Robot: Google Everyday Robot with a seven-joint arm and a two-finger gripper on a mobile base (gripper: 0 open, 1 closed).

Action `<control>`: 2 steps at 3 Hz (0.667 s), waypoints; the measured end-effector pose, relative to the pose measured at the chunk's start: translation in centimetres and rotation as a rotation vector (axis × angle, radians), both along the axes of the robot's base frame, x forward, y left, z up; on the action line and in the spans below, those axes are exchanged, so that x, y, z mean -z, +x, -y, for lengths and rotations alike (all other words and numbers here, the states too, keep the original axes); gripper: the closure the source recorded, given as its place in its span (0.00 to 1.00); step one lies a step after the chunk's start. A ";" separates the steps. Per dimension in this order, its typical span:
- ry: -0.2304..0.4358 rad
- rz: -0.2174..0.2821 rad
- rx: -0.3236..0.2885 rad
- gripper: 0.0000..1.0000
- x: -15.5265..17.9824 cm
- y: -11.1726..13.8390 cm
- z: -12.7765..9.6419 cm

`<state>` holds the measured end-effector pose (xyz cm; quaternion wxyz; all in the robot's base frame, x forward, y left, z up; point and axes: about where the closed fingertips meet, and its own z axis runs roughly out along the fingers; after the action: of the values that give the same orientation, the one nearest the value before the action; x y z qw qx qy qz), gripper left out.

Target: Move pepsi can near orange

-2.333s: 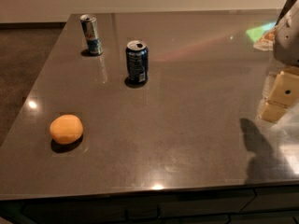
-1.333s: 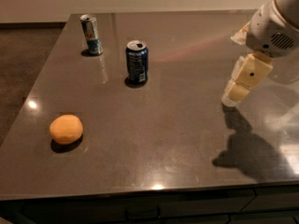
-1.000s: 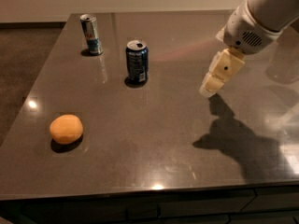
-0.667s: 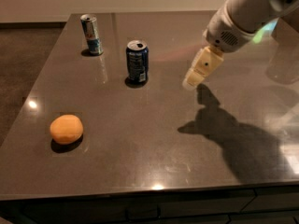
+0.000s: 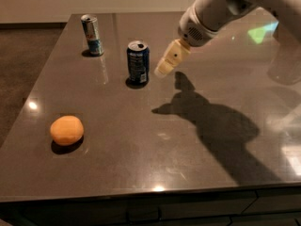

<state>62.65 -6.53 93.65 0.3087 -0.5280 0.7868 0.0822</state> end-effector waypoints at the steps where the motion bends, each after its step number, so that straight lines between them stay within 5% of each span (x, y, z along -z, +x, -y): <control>1: 0.043 -0.013 -0.012 0.00 0.4 1.5 -2.2; 2: 0.076 -0.030 -0.022 0.00 0.9 2.9 -4.1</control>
Offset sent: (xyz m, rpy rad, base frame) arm 0.0465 0.0612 -0.0111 0.1195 0.0459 0.0287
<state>65.55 -2.42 92.76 0.3160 -0.5233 0.7817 0.1235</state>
